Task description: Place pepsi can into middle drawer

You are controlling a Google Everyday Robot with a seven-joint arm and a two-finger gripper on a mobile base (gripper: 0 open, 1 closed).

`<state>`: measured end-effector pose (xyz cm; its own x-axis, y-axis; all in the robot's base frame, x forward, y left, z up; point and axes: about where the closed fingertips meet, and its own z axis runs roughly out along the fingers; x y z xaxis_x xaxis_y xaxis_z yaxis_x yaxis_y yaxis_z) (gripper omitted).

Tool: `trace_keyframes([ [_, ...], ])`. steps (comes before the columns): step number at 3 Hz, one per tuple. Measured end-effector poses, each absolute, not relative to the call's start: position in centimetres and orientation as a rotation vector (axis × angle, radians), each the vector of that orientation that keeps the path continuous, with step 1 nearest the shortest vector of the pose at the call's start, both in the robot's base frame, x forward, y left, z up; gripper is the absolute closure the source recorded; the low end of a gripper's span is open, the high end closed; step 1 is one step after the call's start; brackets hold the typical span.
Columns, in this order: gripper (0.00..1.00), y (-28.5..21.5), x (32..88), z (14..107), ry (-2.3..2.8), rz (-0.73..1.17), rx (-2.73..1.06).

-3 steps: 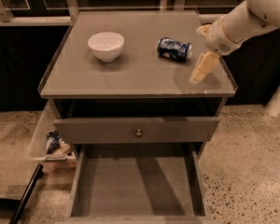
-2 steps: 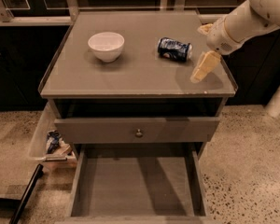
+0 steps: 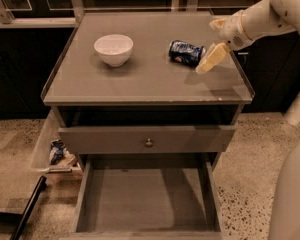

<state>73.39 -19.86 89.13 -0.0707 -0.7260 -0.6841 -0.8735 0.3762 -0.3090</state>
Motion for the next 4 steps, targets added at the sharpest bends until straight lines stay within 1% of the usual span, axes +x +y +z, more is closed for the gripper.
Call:
trace_keyframes([
  [2,0.0,-19.0,76.4,89.8,1.818,0.347,-1.28],
  [4,0.0,-16.6,77.1,87.0,1.879,0.476,-1.294],
])
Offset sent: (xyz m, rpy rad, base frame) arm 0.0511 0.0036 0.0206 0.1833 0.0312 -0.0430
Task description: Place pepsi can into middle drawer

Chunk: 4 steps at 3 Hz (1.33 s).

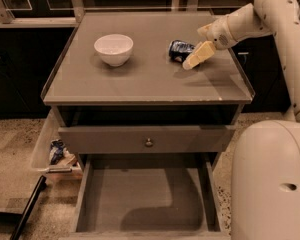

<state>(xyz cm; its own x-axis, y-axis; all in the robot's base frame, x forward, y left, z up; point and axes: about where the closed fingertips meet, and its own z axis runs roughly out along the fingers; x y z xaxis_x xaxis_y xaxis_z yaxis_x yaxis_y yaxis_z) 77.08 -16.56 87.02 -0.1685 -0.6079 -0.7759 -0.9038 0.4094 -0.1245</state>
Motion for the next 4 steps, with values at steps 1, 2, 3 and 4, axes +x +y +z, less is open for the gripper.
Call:
trace_keyframes([
  [1,0.0,-15.77,77.29,85.92,1.901,0.537,-1.287],
  [2,0.19,-15.74,77.32,85.9,1.9,0.538,-1.286],
  [3,0.42,-15.74,77.32,85.9,1.9,0.539,-1.286],
  [4,0.65,-15.73,77.32,85.9,1.9,0.539,-1.286],
])
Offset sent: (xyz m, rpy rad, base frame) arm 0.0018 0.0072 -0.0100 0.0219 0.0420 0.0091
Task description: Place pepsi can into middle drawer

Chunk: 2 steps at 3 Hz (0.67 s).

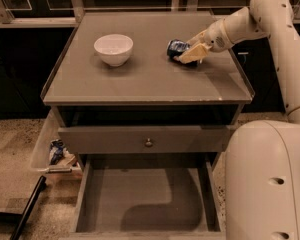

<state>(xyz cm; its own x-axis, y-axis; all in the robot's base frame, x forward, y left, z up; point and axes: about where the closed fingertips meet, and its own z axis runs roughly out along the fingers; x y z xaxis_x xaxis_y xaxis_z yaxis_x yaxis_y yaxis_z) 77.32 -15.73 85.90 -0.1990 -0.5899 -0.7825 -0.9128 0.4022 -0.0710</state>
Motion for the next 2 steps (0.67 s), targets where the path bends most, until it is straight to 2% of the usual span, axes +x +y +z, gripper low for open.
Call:
trace_keyframes([
  [1,0.88,-15.73,77.32,85.89,1.9,0.539,-1.286],
  [2,1.0,-15.73,77.31,85.89,1.9,0.539,-1.287],
])
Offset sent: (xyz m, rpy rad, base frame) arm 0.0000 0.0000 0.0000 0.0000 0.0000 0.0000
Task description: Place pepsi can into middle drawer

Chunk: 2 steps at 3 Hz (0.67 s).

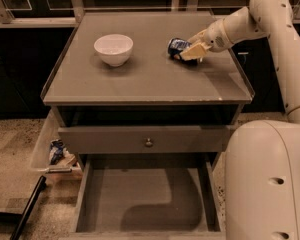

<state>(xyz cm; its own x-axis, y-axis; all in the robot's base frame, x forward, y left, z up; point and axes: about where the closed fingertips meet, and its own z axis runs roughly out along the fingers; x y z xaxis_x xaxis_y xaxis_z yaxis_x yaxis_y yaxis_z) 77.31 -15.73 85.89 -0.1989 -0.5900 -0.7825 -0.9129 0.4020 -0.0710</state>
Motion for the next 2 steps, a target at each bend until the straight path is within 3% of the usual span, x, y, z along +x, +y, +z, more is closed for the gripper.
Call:
trace_keyframes([
  [2,1.0,-16.4,74.9,86.5,1.872,0.544,-1.341],
])
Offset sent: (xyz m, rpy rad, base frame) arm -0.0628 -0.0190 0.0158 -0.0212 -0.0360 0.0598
